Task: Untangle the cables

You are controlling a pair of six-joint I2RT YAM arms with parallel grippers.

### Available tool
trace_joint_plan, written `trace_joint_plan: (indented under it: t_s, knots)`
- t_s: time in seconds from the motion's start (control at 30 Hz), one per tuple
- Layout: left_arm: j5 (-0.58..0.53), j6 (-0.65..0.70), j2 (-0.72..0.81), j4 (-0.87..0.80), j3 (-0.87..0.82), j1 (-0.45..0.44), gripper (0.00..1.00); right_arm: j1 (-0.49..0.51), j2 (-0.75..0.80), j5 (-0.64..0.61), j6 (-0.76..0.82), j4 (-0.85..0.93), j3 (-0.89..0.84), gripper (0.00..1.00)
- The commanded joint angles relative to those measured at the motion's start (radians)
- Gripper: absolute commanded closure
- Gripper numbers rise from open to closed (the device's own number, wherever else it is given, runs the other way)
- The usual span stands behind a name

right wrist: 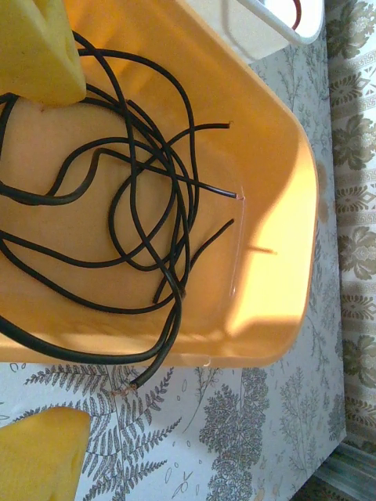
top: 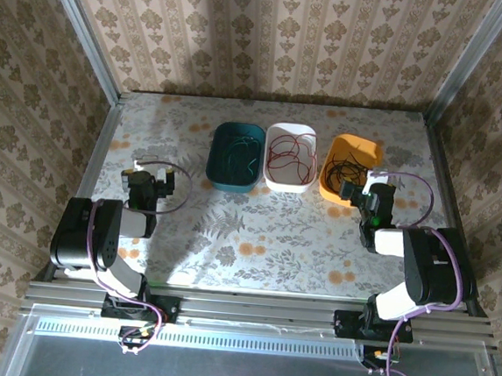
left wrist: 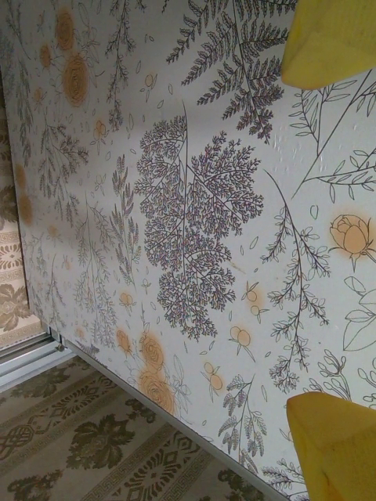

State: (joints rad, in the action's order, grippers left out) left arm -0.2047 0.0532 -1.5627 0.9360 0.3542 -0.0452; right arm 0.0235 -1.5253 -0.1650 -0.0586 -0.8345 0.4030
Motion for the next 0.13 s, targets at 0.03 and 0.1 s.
trace_joint_plan:
  t_s: [0.03,0.1]
  knots:
    - [0.016,-0.011,0.001,0.035,0.019,0.003,0.0,-0.005,-0.006,0.023,0.002,-0.021,0.004,0.0]
    - [0.016,-0.012,0.001,0.034,0.018,0.002,0.0,-0.002,-0.004,0.035,0.01,-0.027,0.0,0.0]
